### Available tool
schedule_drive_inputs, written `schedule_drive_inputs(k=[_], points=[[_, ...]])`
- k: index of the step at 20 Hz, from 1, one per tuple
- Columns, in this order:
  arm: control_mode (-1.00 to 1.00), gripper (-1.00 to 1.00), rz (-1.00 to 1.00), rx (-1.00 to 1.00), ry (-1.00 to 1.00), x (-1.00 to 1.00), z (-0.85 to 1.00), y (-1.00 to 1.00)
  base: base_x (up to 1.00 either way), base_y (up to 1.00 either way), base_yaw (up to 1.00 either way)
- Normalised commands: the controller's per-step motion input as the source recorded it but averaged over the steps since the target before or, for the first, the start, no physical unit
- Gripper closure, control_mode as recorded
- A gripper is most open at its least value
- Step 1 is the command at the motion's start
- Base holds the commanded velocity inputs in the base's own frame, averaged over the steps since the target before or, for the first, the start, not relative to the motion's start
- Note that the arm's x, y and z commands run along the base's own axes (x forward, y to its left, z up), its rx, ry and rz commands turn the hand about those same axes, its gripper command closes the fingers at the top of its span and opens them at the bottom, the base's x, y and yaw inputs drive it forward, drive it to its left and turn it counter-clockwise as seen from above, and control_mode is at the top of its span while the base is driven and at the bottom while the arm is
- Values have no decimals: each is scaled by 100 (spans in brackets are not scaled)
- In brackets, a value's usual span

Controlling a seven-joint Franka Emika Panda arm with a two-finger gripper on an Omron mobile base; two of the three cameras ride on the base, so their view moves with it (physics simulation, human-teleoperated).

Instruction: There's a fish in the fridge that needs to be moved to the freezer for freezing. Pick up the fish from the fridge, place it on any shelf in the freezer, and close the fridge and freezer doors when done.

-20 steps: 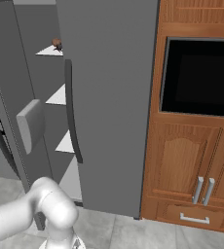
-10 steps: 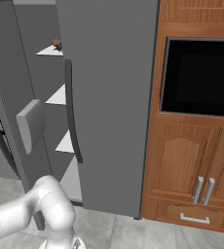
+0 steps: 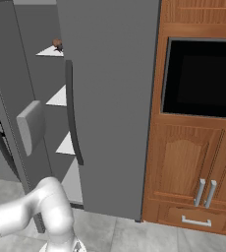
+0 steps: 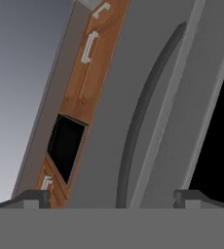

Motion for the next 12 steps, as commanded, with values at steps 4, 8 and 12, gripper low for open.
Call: schedule_drive_inputs(k=[4,8,12], points=[[-100,-100,0,0,0,33,-20,4,0,0,0],[-100,-100,0,0,0,32,-11,6,0,0,0],[-100,-100,0,0,0,44,-18,24,0,0,0]])
